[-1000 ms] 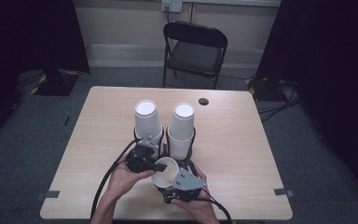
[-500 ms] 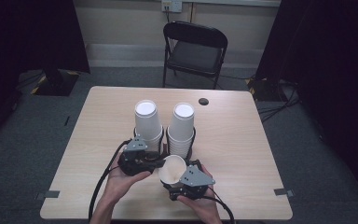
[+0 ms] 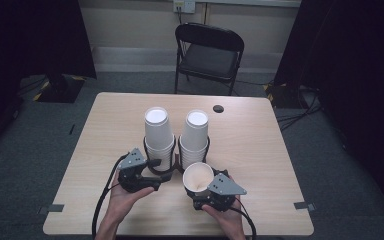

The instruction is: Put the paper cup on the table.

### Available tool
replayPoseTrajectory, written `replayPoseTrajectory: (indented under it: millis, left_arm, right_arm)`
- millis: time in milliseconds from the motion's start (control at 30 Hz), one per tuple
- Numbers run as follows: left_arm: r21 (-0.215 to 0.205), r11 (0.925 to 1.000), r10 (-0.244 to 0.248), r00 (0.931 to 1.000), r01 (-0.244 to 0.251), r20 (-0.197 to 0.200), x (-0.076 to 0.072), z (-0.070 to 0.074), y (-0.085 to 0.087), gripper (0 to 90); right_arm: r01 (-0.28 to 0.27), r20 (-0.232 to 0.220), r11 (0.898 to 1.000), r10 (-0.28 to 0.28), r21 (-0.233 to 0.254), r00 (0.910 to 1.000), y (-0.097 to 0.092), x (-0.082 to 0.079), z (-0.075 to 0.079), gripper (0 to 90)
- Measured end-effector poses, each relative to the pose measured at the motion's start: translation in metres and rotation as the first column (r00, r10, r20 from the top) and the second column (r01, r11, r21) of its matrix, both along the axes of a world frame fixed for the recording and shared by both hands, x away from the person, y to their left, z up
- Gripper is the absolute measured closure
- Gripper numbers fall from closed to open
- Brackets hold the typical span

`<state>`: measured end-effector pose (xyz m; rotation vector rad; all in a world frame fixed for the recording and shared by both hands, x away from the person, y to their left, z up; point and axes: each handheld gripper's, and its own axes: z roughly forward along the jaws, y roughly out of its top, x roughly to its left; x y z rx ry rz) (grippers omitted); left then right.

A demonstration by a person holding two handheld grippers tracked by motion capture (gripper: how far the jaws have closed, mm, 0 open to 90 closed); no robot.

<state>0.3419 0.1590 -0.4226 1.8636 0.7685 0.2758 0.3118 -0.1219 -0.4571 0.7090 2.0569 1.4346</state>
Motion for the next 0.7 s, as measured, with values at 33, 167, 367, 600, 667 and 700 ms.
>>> replayPoseTrajectory:
  millis: [33, 167, 367, 600, 667, 700]
  left_arm:
    - [0.001, 1.0, 0.008, 1.0, -0.008, 0.0, 0.0, -0.003, 0.001, 31.4]
    - [-0.005, 0.9989, 0.047, 0.9989, -0.047, 0.004, -0.001, -0.014, 0.005, 28.0]
    - [-0.021, 0.9949, 0.099, 0.9947, -0.098, 0.027, -0.006, -0.028, 0.009, 20.5]
    - [-0.045, 0.9843, 0.172, 0.9848, -0.17, 0.026, -0.01, -0.045, 0.017, 15.8]
    - [-0.053, 0.9795, 0.196, 0.9803, -0.194, 0.027, -0.01, -0.049, 0.02, 15.6]
    - [-0.049, 0.9774, 0.208, 0.9778, -0.206, 0.029, -0.01, -0.051, 0.021, 15.6]
  right_arm:
    - [0.0, 0.0, 1.0, 0.0, 0.001, 1.0, -0.001, 0.0, 0.0, 10.4]
    - [0.01, -0.008, 1.0, -0.01, 0.006, 0.9999, -0.007, 0.002, 0.0, 10.5]
    - [0.038, -0.014, 0.999, -0.037, 0.033, 0.9992, -0.021, 0.003, 0.003, 10.5]
    - [0.1, -0.043, 0.993, -0.097, 0.069, 0.9943, -0.037, 0.008, 0.008, 10.6]
    - [0.115, -0.046, 0.99, -0.111, 0.079, 0.9927, -0.042, 0.011, 0.01, 10.6]
    - [0.119, -0.042, 0.99, -0.115, 0.083, 0.9924, -0.044, 0.012, 0.011, 10.6]
